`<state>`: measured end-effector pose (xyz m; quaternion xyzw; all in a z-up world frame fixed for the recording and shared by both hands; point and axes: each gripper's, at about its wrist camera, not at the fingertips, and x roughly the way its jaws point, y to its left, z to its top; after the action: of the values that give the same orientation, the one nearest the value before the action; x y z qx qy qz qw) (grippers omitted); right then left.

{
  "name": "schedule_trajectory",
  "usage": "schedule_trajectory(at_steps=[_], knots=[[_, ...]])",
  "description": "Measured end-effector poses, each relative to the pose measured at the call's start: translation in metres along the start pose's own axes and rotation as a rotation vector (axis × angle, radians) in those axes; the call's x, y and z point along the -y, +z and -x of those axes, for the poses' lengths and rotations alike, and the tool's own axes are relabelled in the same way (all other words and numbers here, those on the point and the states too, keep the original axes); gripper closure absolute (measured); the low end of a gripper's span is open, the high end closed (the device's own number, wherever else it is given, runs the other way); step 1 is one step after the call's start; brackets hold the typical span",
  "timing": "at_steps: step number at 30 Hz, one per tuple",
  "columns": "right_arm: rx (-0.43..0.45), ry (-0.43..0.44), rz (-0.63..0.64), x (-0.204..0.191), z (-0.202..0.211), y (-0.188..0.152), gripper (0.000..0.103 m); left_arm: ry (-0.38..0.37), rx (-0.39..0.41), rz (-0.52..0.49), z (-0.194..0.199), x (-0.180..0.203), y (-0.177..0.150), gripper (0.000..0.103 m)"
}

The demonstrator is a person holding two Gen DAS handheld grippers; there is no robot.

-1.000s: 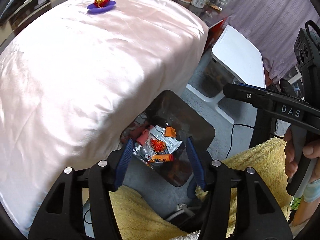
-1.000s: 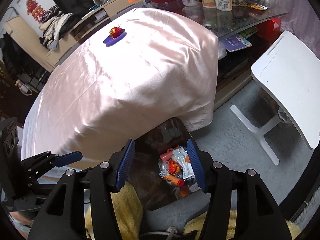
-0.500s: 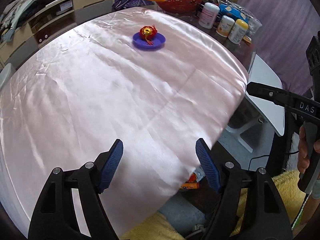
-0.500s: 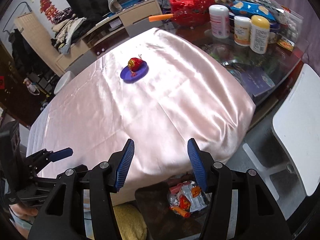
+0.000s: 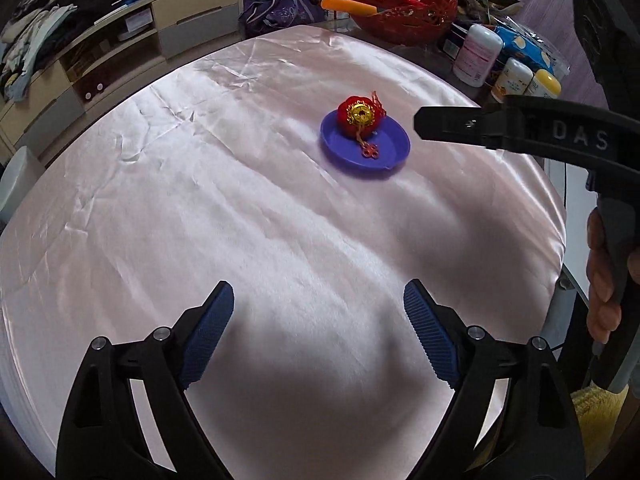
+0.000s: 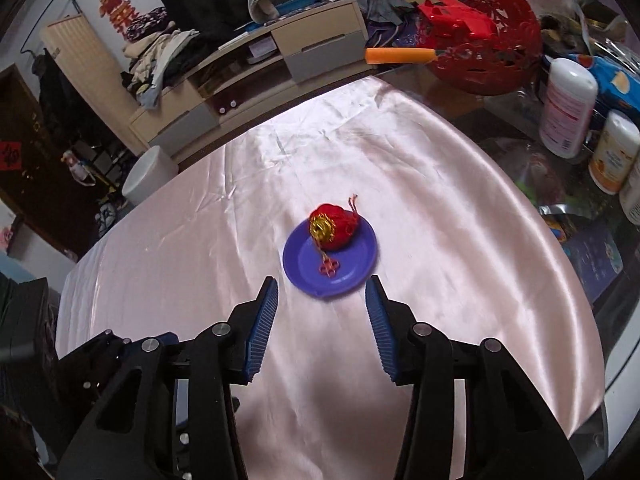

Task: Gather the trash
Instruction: 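Grasp the red ornament with the right tool while the left tool grasps the blue bowl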

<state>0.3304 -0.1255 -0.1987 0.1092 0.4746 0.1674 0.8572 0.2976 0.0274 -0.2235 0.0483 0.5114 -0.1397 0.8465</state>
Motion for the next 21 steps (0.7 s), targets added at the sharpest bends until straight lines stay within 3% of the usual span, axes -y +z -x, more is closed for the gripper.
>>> schedule_trajectory(at_steps=[4,12,17,21], knots=[[-0.013,0.001,0.012,-0.006,-0.030,0.015,0.065,-0.010,0.011,-0.003,-0.007,-0.006,0.012,0.019],[-0.032,-0.039,0.031,-0.003,-0.066,0.028,0.066,-0.030,0.009,0.010,-0.021,-0.016,0.026,0.019],[-0.031,-0.049,0.048,-0.003,-0.071,0.027,0.068,-0.035,0.014,0.008,-0.026,-0.016,0.034,0.019],[0.018,-0.043,0.058,0.000,-0.050,0.031,0.068,-0.050,0.021,0.008,-0.030,-0.010,0.043,0.019]])
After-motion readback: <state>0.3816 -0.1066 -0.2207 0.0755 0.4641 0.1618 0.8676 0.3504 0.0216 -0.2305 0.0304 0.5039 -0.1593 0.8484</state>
